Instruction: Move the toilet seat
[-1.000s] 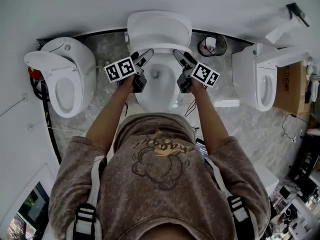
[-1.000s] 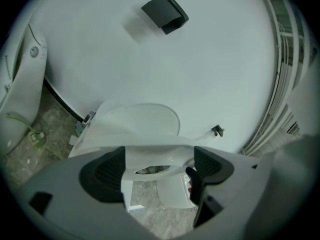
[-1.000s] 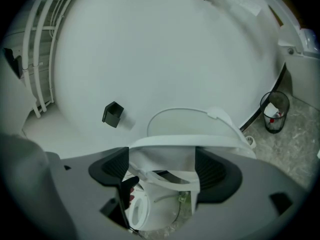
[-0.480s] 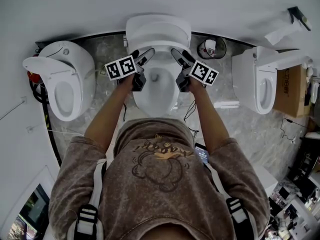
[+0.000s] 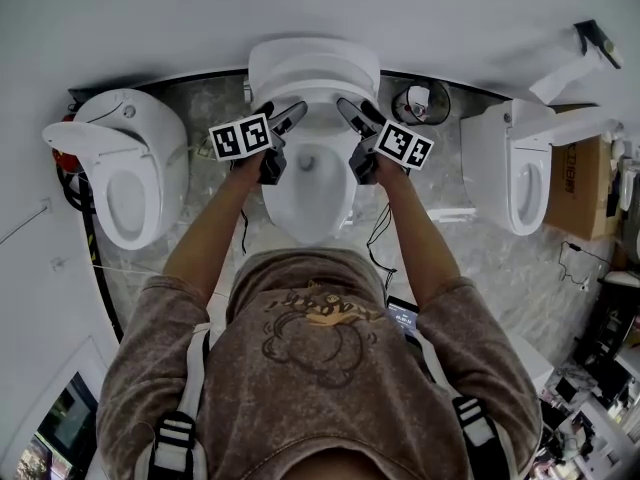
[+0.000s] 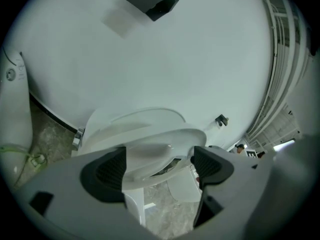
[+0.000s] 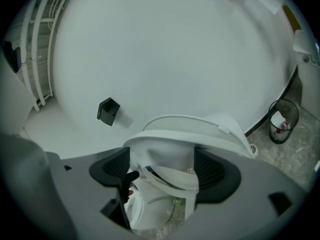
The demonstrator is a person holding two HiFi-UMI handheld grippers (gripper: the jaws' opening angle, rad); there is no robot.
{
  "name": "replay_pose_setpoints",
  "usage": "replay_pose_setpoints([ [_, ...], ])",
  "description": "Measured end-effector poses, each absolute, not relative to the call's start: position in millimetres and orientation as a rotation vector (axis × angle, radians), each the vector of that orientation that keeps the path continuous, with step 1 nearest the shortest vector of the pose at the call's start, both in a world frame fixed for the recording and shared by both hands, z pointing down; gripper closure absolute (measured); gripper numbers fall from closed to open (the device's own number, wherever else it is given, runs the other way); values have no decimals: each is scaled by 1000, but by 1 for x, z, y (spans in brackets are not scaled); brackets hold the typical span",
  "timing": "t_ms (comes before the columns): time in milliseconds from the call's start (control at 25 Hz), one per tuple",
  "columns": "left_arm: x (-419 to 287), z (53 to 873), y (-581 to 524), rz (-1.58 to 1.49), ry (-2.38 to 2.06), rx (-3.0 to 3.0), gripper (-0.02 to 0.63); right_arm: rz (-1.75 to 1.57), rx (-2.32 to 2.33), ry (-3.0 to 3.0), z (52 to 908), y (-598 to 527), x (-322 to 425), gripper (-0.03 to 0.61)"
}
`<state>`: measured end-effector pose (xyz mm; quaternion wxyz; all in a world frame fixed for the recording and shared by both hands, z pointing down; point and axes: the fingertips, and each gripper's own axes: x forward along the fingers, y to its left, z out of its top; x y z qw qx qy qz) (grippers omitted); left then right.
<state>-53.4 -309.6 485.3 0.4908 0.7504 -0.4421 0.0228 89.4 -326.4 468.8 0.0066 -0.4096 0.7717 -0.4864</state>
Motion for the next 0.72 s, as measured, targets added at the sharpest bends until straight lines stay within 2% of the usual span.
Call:
replay_pose_setpoints([
  [720, -49, 452, -294, 49, -1071, 1907, 181, -1455, -1206, 2545, 447, -312, 73, 186],
])
